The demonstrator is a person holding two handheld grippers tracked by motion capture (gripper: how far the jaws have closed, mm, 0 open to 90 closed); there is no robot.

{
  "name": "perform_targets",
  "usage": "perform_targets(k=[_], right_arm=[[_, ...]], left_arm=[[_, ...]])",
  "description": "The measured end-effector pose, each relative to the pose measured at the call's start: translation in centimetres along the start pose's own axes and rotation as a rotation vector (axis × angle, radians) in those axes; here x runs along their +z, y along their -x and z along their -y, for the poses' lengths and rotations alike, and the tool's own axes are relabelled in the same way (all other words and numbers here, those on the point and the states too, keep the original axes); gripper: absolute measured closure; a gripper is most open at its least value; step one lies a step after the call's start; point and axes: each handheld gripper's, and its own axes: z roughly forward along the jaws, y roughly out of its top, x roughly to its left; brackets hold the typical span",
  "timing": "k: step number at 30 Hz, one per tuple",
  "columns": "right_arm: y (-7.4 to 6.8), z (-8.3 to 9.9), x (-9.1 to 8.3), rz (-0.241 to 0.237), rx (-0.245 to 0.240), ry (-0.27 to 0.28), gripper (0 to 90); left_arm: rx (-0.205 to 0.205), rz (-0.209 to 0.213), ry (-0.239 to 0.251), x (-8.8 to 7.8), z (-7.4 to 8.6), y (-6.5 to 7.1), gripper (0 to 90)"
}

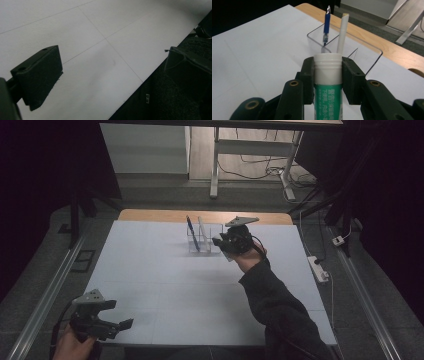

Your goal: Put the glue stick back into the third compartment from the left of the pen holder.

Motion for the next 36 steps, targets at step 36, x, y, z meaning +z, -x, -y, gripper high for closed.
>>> perform_targets(k=[36], right_arm=[[3.4, -3.3, 6.8, 0.112, 0.058, 0.117, 65.1]], left_arm=[[0.006, 0.005, -0.003, 0.0, 0.0, 0.0, 1.6]])
